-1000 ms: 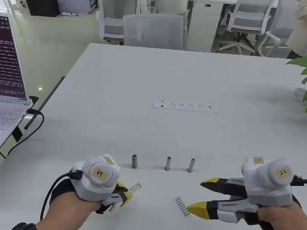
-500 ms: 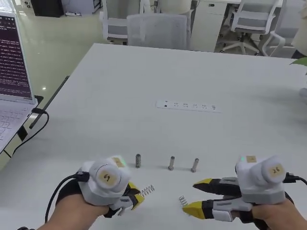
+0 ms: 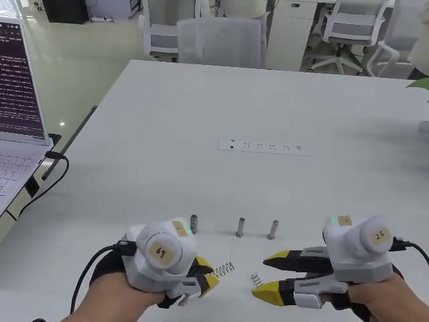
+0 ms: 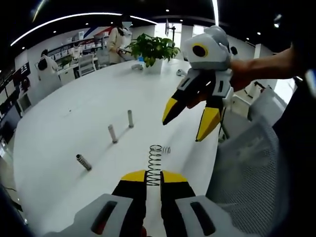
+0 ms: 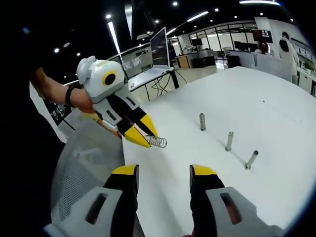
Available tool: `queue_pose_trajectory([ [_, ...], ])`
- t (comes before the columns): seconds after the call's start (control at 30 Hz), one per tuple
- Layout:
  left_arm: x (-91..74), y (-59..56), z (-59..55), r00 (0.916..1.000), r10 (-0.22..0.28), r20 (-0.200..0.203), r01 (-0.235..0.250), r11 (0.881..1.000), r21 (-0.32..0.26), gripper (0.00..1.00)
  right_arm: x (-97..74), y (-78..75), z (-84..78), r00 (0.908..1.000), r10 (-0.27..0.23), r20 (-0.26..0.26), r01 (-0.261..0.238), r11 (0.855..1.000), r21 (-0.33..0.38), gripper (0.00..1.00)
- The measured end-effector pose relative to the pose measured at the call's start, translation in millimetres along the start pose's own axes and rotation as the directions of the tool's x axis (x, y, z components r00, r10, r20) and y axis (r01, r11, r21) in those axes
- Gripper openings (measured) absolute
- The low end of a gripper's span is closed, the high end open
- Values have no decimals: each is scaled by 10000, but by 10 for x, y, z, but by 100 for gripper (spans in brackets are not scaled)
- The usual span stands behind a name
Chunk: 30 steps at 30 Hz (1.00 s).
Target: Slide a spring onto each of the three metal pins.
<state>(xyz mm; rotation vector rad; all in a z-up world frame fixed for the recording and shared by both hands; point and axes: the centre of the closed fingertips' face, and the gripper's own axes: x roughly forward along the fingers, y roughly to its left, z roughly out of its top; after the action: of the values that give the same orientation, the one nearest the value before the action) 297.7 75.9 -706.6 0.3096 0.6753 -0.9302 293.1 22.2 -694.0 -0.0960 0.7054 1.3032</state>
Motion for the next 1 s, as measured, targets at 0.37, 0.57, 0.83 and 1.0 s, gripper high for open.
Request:
queue_pose_trajectory([
  [0.37, 40, -262, 131, 9979, -620, 166, 611, 9968, 515, 2, 55, 113, -8, 9980, 629, -99, -631, 9977, -238, 33],
  [0.57, 45, -365, 184, 9956, -906, 235, 884, 9927, 819, 2, 82, 203, -21, 9937, 1104, -199, -1112, 9928, -456, 27],
  [0.83, 28, -460, 220, 9910, -1305, 300, 1249, 9816, 1446, 2, 95, 283, -8, 9877, 1548, -232, -1561, 9854, -677, 18],
  [1.0, 42, -496, 197, 9890, -1463, 236, 1404, 9761, 1661, 2, 86, 327, -7, 9836, 1788, -242, -1801, 9806, -771, 12],
])
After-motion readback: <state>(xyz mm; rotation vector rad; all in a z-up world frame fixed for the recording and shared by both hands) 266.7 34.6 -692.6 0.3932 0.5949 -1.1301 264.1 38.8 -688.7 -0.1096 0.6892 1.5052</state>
